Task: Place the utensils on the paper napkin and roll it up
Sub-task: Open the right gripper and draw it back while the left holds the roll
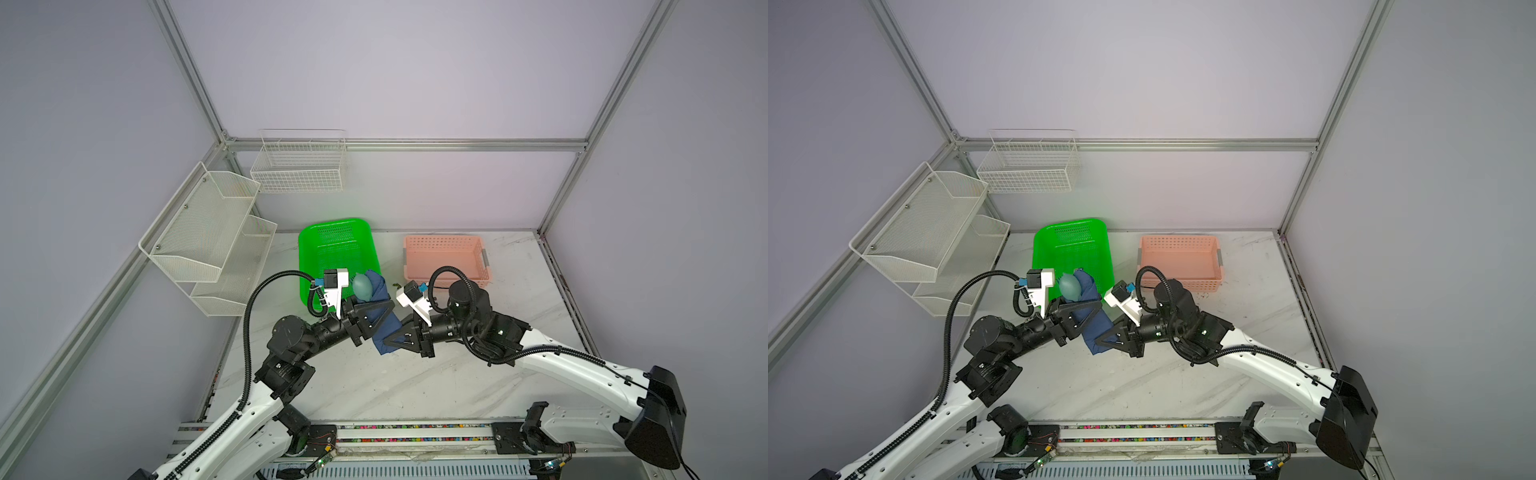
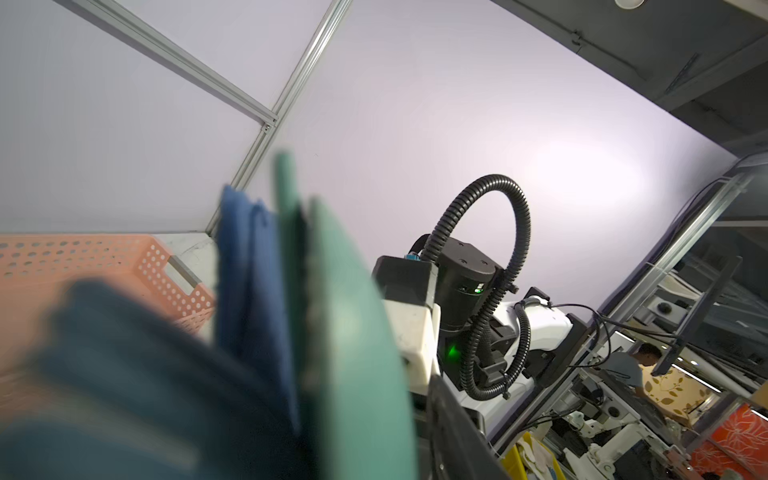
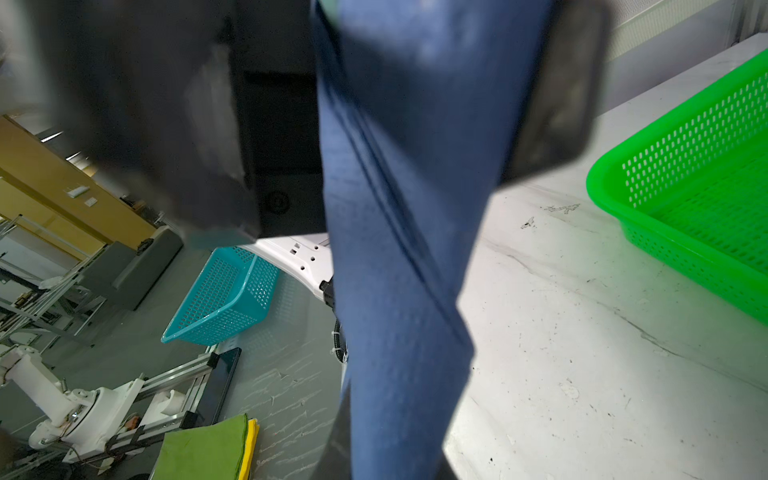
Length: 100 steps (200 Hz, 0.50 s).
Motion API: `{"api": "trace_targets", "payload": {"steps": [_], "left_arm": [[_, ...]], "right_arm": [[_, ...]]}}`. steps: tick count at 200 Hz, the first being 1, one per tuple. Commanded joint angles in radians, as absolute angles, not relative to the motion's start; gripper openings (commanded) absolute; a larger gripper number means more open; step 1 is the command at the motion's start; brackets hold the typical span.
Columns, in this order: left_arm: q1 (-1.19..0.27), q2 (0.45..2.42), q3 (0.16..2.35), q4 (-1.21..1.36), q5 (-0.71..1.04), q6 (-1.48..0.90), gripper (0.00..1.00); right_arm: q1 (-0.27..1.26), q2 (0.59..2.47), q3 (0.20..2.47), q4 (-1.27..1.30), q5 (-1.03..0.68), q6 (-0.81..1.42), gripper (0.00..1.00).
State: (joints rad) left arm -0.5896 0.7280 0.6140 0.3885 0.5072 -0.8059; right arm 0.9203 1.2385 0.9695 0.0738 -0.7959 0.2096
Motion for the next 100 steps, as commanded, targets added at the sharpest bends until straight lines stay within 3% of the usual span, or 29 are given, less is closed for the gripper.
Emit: {"api": "trace_targets", "payload": {"steps": [1,59,100], "left_arm": [[-0.583,0.72,0.718,0.372,0.501,-0.769,0.31],[-0.571,0.708,0.71,0.361,0.501,-0.764,0.09],[-0.566,0.694,0.7,0.363,0.494,-0.761,0.03]], "right_arm": [[0.922,1.244,1.002,0.031,-0.81,0.169,0.0],[0.922,1.246,1.012,-0.016,-0.801,0.139,0.0],[0.922,1.236,1.013,-0.026,-0.796,0.135,0.0]]}}
